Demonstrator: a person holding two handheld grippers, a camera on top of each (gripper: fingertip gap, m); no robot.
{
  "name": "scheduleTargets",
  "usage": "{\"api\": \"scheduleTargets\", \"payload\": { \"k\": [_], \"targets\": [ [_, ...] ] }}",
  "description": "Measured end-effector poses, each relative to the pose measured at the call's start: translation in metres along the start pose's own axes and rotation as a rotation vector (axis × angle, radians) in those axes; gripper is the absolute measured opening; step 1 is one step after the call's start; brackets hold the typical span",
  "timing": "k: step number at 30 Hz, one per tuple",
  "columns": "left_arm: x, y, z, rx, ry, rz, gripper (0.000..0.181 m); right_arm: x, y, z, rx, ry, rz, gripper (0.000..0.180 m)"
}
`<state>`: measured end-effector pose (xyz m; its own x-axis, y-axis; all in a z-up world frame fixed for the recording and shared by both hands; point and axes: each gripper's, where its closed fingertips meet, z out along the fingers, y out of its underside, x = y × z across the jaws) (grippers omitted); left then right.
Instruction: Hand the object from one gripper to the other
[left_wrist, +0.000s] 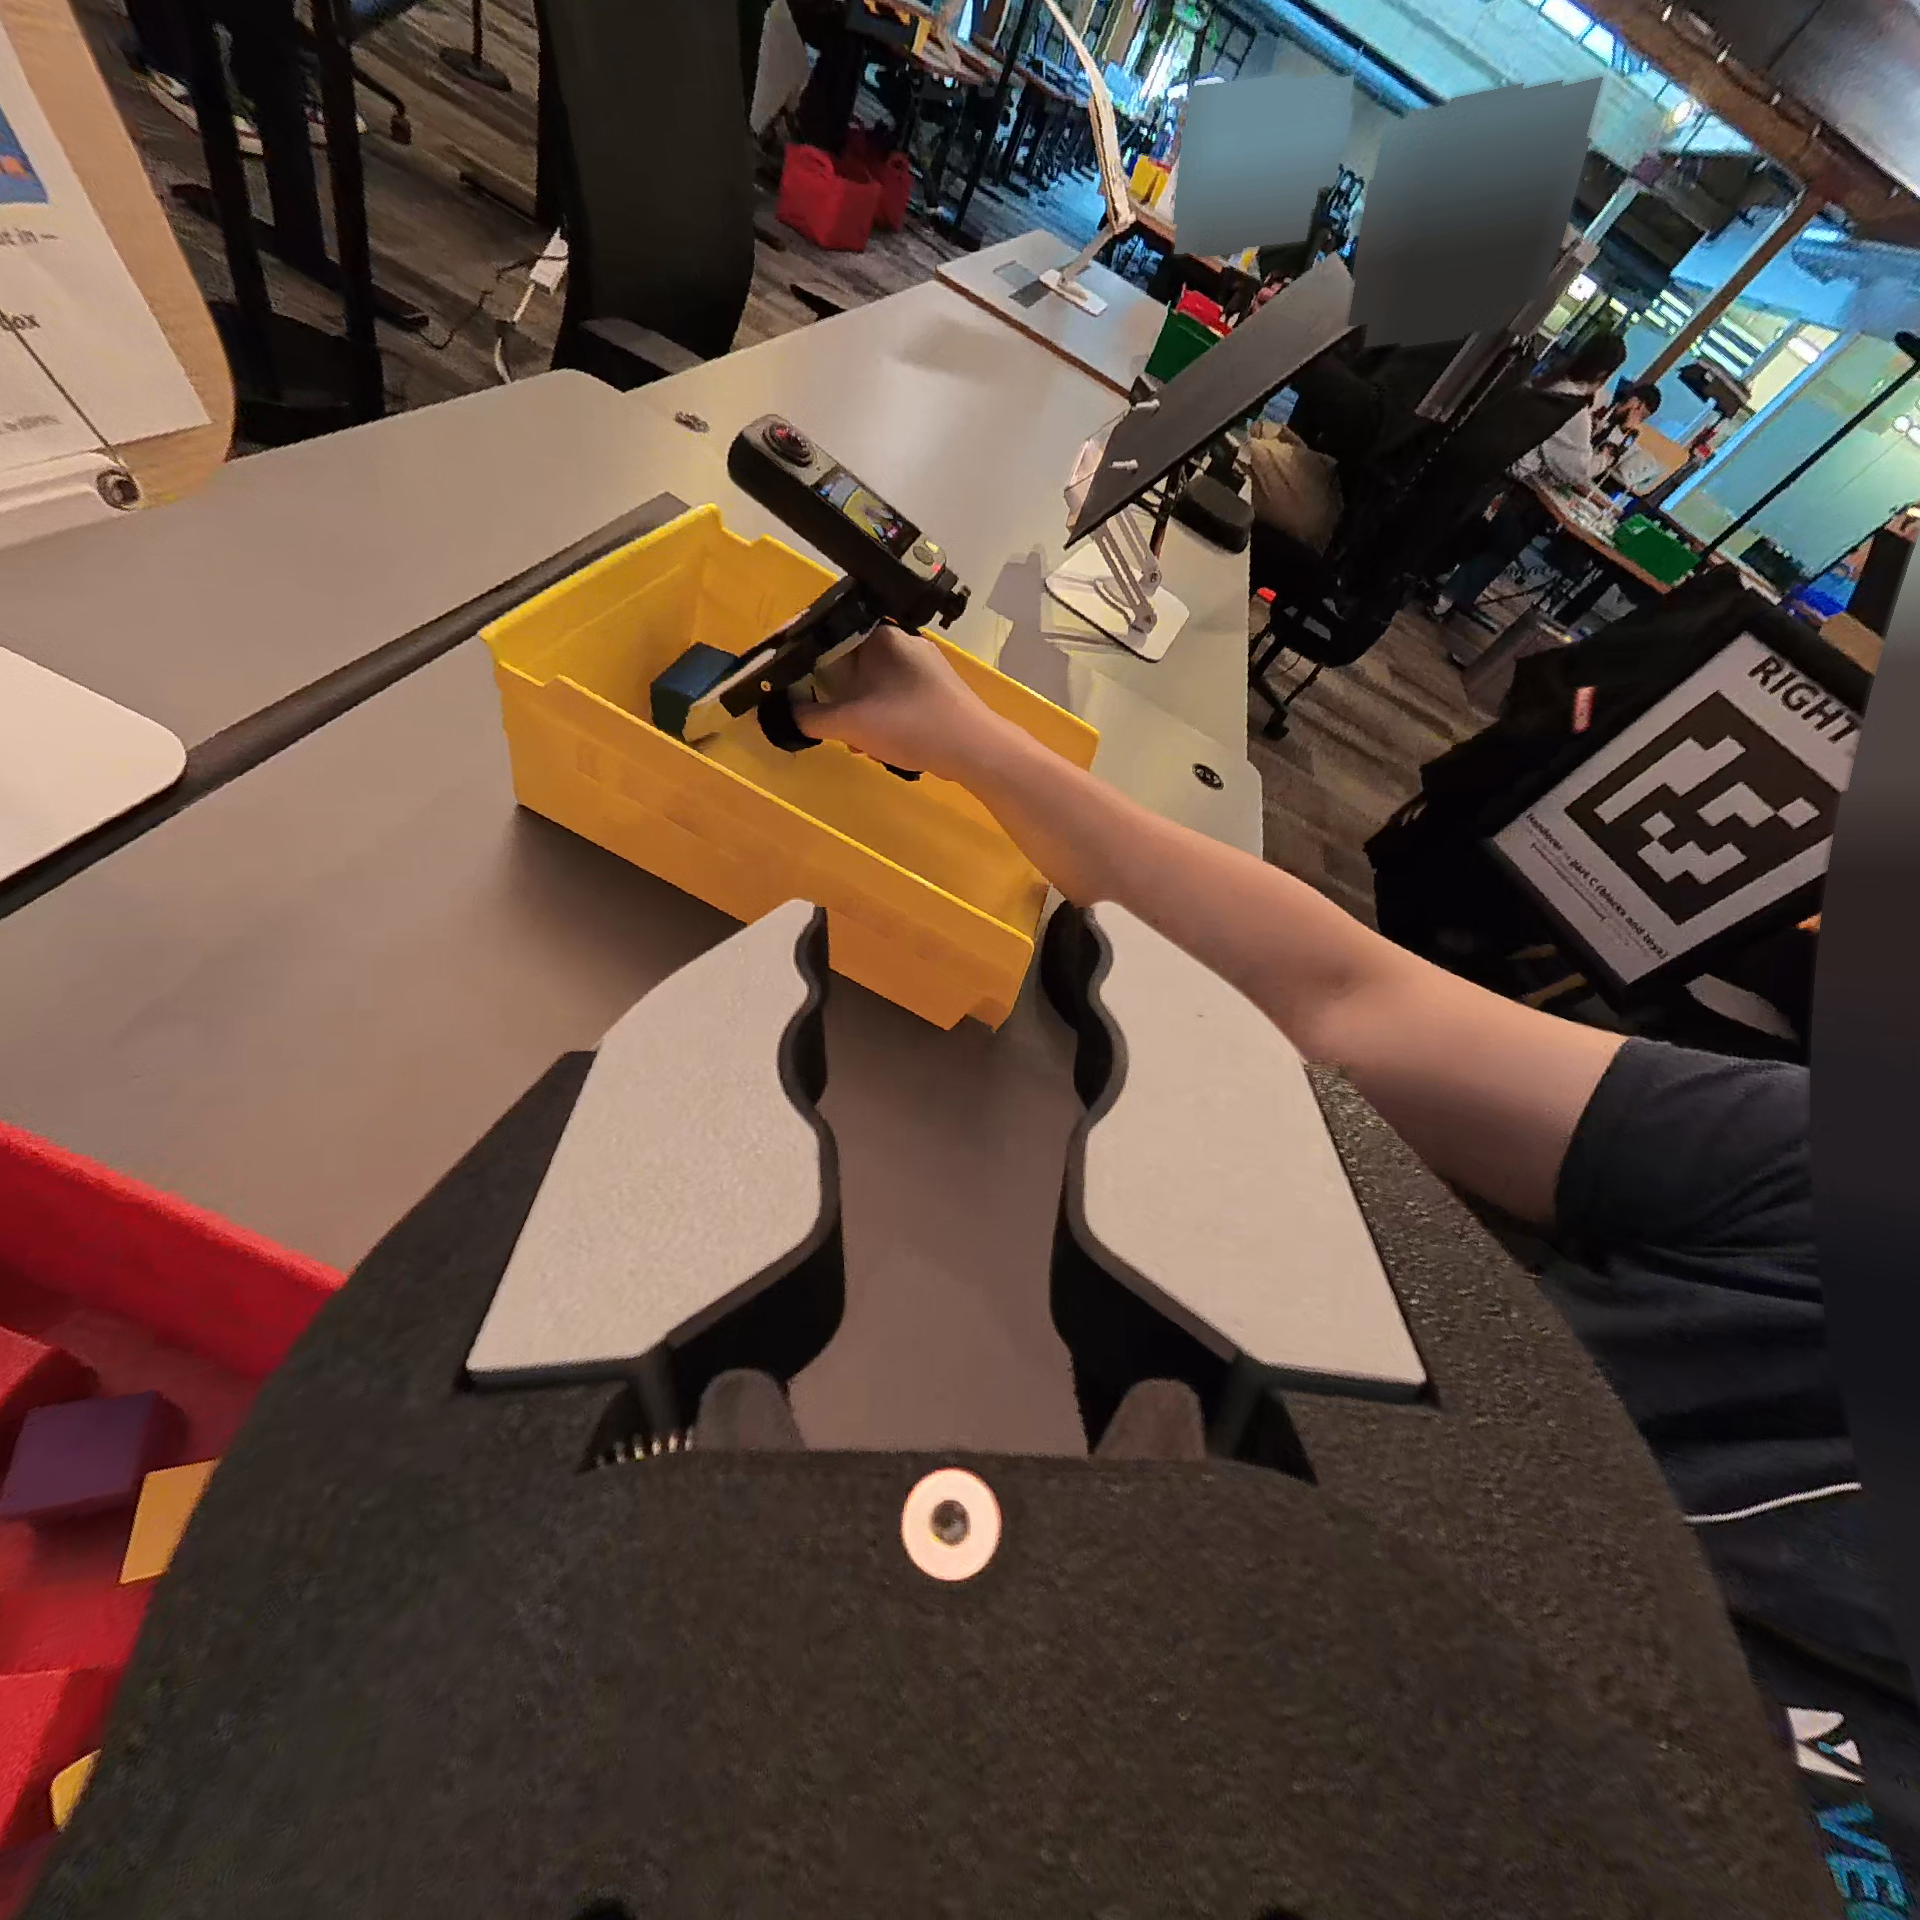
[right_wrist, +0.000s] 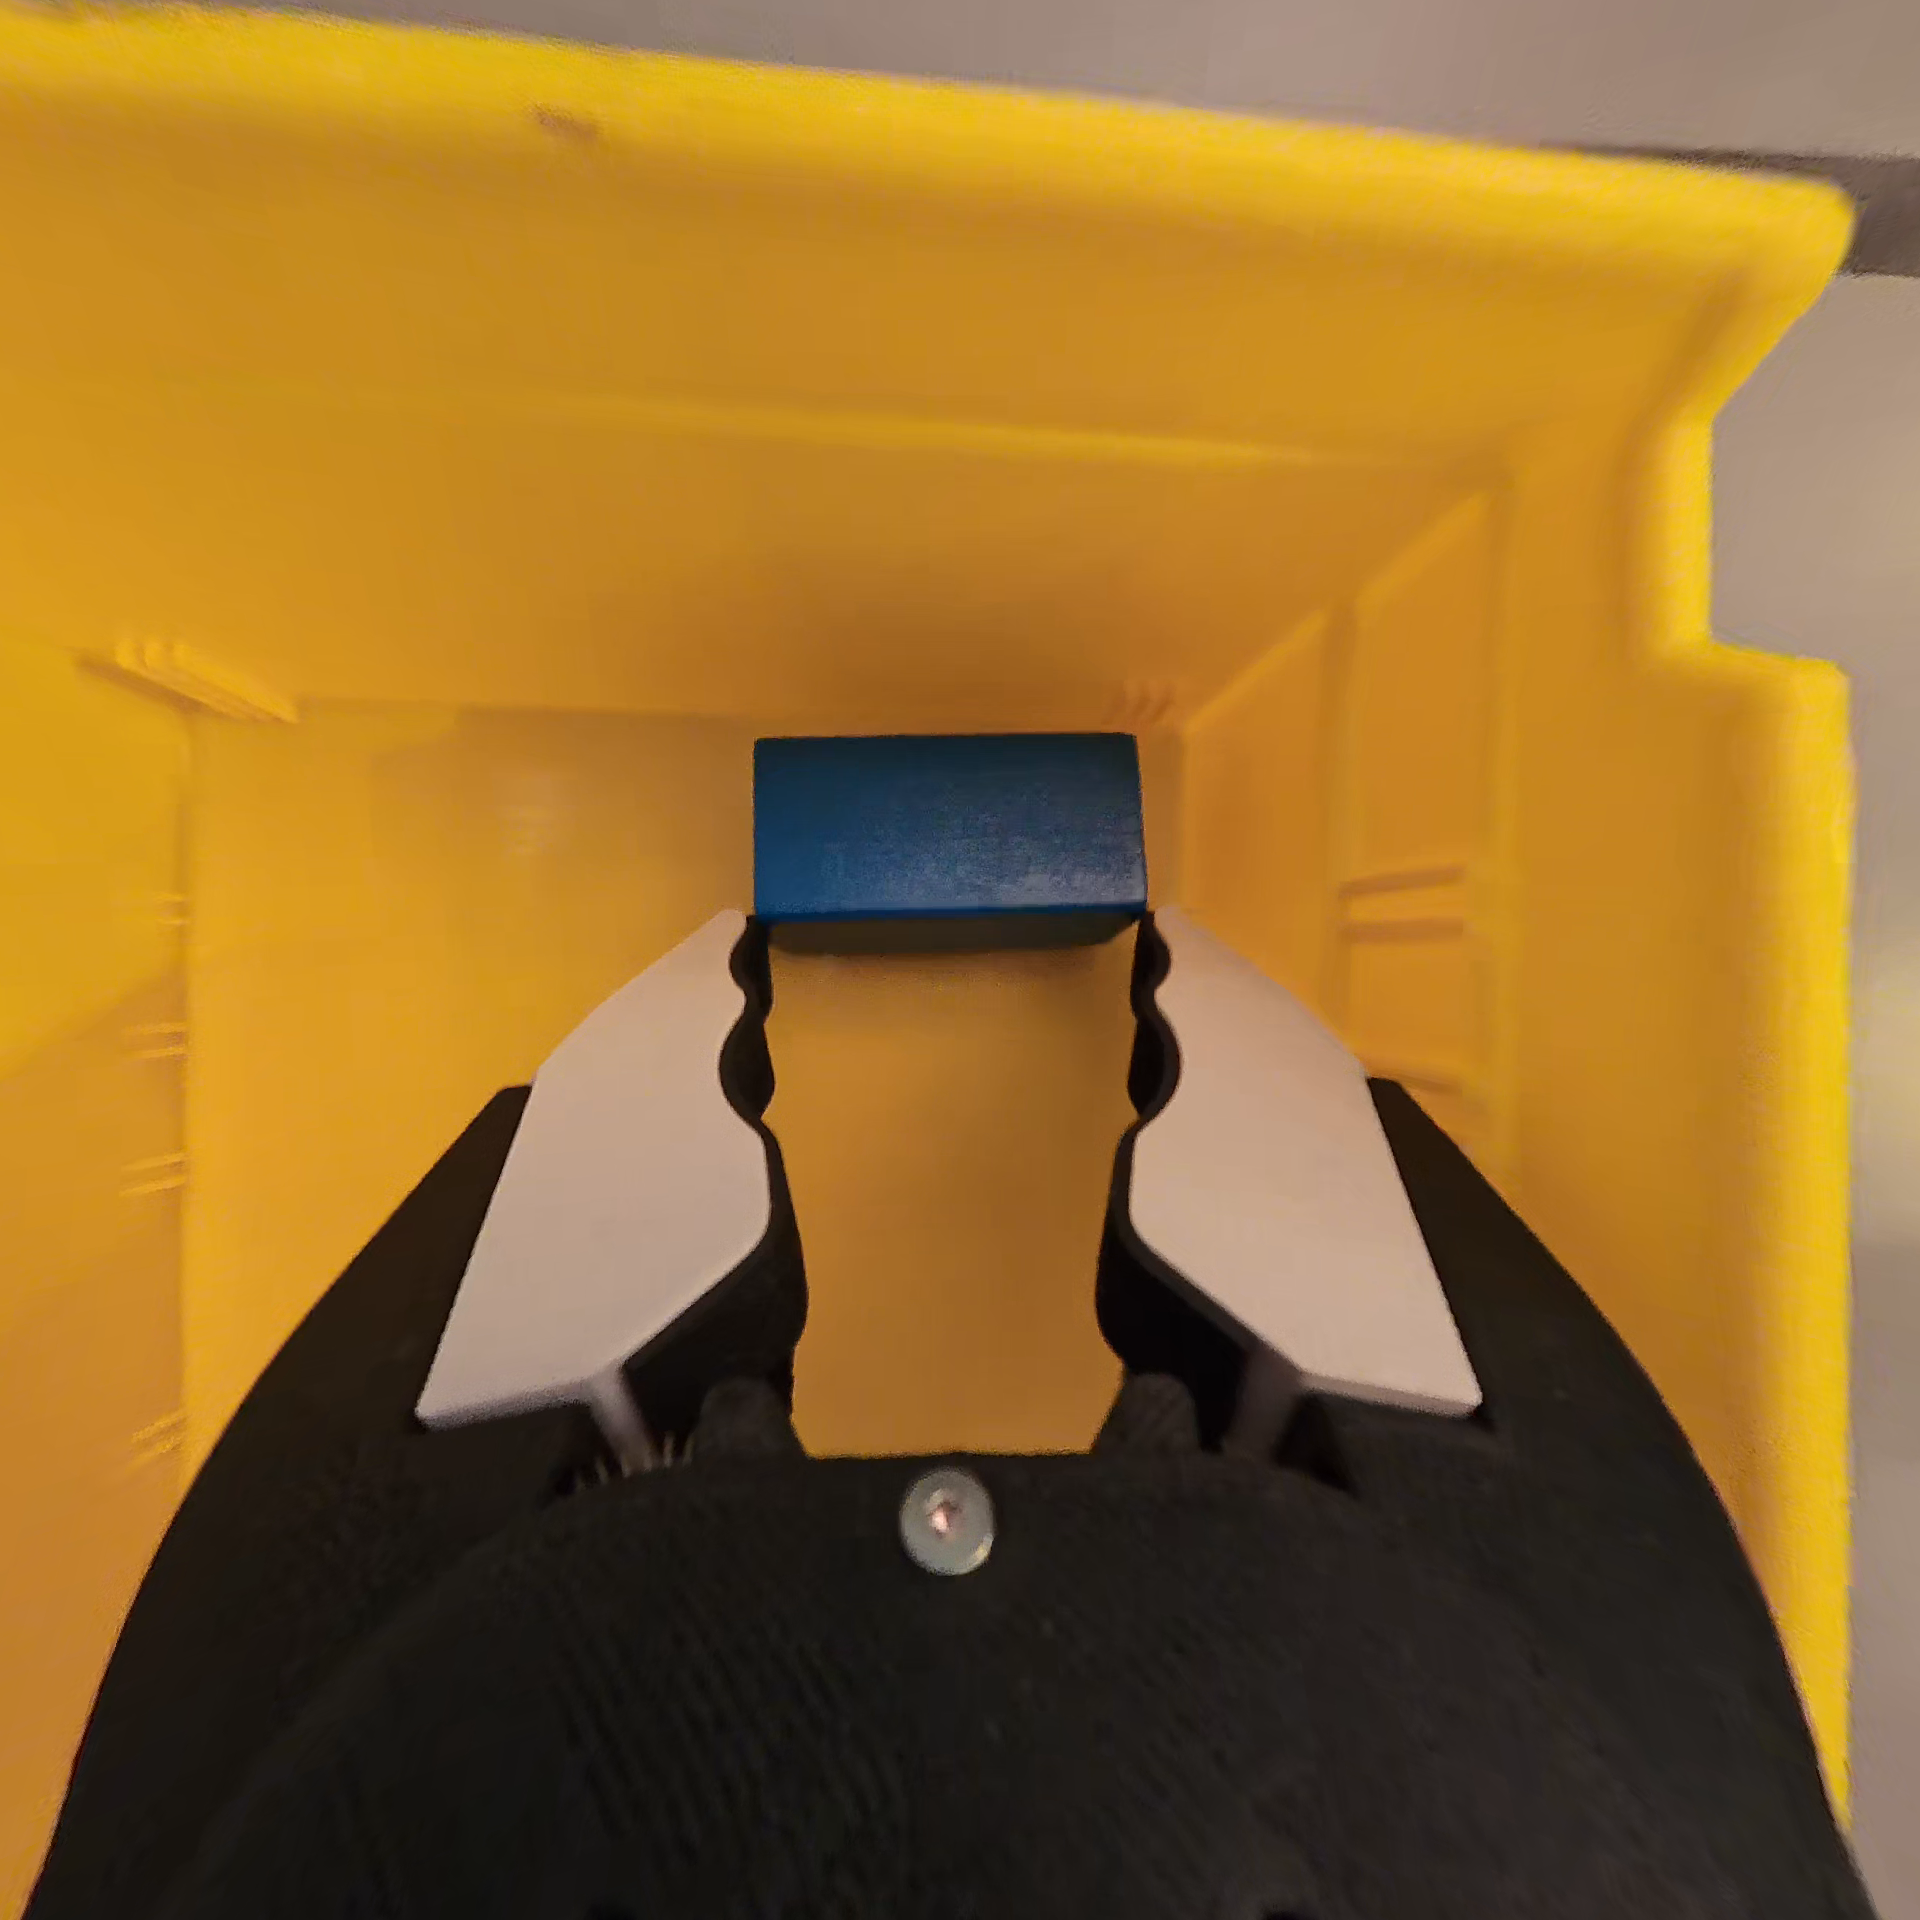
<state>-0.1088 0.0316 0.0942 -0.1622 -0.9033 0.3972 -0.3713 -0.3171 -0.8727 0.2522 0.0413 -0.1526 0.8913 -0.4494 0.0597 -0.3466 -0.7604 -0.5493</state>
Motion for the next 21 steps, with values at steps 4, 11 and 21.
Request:
{"api": "scheduleTargets", "payload": {
  "k": [4, 11, 21],
  "targets": [
    [0.001, 0.0, 0.005, -0.009, -0.016, 0.021, 0.044, -0.003, 0.004, 0.004, 0.016, -0.023, -0.008, 0.057],
    [-0.013, -0.003, -0.013, 0.001, -0.115, 0.037, 0.047, -0.009, -0.001, -0.023, 0.053, -0.011, -0.08, 0.07],
    [-0.107, 0.064, -0.108, -0.369, -0.702, -0.088, 0.038, -0.046, -0.059, -0.134, 0.318, -0.243, -0.11, 0.075]
  ]
}}
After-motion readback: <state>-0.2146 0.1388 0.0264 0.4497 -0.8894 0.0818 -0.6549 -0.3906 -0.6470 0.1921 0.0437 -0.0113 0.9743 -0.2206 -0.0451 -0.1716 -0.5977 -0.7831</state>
